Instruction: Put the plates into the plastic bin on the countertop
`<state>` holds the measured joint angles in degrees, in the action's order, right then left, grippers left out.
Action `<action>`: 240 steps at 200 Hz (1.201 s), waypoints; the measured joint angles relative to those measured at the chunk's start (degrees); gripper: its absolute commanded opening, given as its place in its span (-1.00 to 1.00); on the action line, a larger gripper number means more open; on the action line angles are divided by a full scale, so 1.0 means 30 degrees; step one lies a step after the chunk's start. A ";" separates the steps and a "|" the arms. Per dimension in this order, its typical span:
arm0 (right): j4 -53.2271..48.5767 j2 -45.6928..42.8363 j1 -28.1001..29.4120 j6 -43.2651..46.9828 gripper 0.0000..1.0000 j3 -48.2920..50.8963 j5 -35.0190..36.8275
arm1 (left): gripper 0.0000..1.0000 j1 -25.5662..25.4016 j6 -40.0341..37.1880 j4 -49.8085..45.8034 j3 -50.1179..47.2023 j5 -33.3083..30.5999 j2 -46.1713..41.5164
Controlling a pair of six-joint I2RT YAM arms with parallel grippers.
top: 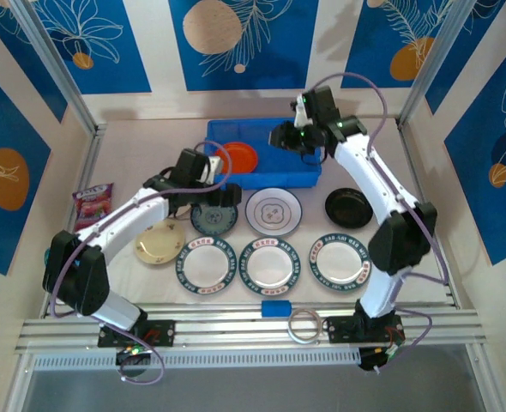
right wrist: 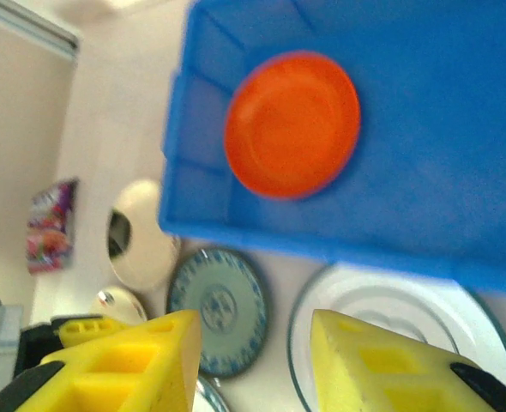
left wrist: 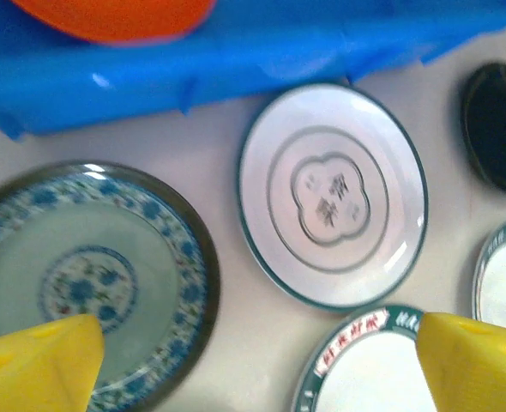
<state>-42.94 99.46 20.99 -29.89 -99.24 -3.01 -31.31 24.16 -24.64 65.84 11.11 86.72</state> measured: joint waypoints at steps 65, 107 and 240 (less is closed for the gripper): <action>0.1413 -0.4488 -0.2448 -0.1231 -0.27 0.7388 -0.0153 | 0.55 -0.4459 0.0255 0.0117 0.2776 0.1610 0.3803; 0.2958 -0.6156 -0.5340 -0.2586 -0.26 0.9165 -0.0860 | 0.29 -0.6703 -0.0058 -0.0102 0.7599 0.2521 0.8276; 0.4648 -0.8612 -0.7759 -0.3599 -0.27 1.1162 -0.2674 | 0.09 -0.7985 -0.0408 -0.4590 1.5599 0.4175 1.5497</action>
<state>-28.99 73.63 -2.28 -40.69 -65.76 -11.03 -55.27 22.94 -38.41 112.64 23.64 133.21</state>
